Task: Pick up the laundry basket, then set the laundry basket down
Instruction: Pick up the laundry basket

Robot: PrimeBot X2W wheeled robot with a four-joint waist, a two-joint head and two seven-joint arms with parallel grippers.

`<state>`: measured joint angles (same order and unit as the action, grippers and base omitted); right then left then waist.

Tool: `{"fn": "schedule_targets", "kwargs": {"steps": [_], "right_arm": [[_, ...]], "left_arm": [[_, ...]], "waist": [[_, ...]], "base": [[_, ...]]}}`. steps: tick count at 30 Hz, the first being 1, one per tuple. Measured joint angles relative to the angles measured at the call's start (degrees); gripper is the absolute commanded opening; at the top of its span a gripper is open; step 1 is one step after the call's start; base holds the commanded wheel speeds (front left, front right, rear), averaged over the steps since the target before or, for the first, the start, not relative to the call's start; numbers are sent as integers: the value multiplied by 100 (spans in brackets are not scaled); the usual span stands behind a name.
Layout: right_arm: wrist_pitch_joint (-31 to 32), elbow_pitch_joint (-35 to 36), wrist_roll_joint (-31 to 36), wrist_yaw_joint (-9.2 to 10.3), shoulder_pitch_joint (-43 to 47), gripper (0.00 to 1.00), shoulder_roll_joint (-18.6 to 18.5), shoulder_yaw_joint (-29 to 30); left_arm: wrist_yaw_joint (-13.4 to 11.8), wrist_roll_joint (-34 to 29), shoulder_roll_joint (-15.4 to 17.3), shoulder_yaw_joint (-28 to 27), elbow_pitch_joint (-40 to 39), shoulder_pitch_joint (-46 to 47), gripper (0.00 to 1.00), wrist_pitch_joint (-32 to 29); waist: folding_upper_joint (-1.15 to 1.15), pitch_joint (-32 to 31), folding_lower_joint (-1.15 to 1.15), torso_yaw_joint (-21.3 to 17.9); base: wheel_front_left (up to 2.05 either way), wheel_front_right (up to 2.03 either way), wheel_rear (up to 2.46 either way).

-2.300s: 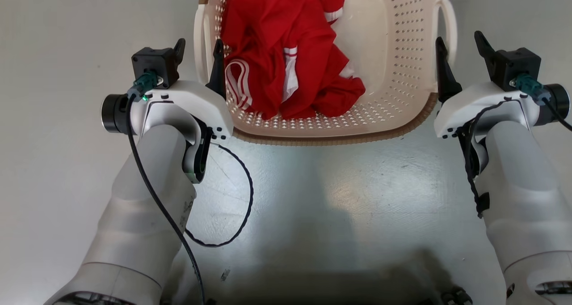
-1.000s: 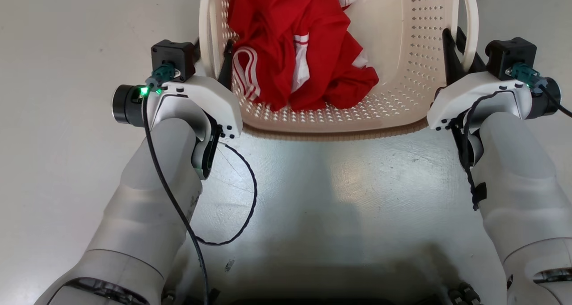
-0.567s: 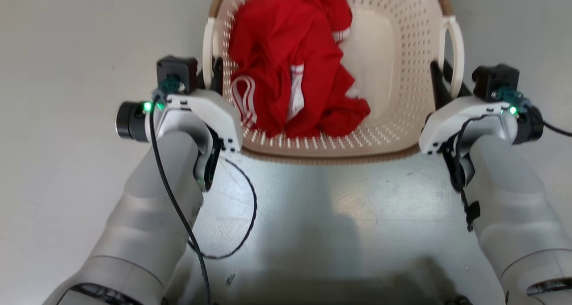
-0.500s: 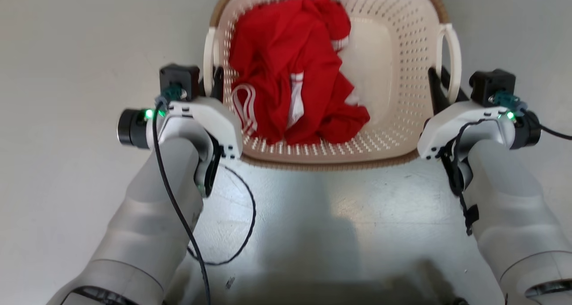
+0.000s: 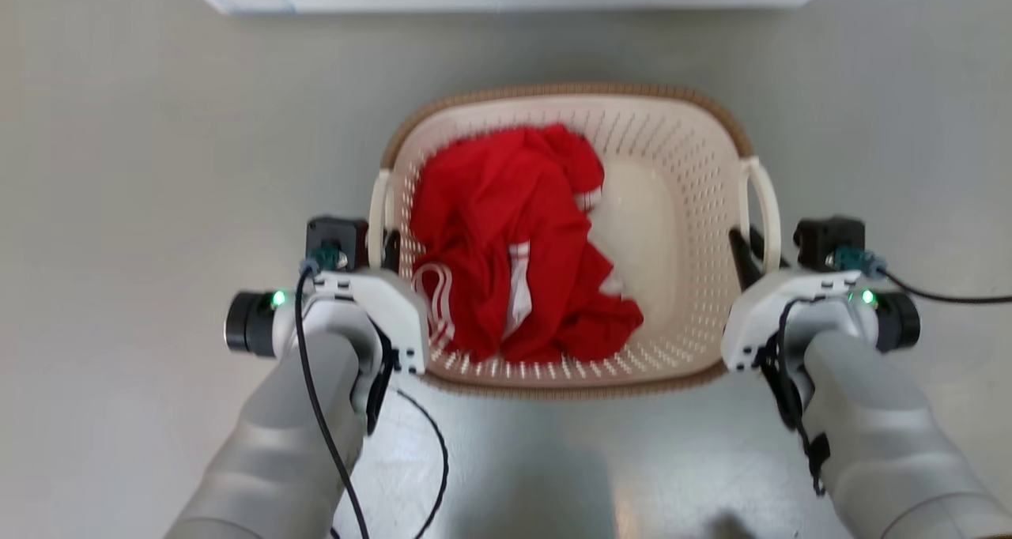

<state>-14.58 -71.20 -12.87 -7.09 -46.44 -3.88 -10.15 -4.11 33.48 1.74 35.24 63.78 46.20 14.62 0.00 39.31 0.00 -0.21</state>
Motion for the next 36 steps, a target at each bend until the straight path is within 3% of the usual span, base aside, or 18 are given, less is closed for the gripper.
{"fn": "schedule_targets", "kwargs": {"steps": [17, 24, 36], "right_arm": [[324, -244, -782, 0, 1248, 0, 85, -769], [467, -312, -951, 0, 1819, 0, 91, -929], [753, -121, -1524, 3, 2557, 0, 63, -1688]], "left_arm": [[67, 762, -13, 814, 380, -1230, 0, -43], [67, 1057, -5, 1295, 341, -1785, 0, -194], [49, 1624, 74, 1919, 226, -2536, 0, -259]], "waist": [[0, -1964, 0, -181], [0, -2739, 0, -166], [0, -3837, 0, -78]], "base": [[0, 0, 0], [0, 0, 0], [0, 0, 0]]}}
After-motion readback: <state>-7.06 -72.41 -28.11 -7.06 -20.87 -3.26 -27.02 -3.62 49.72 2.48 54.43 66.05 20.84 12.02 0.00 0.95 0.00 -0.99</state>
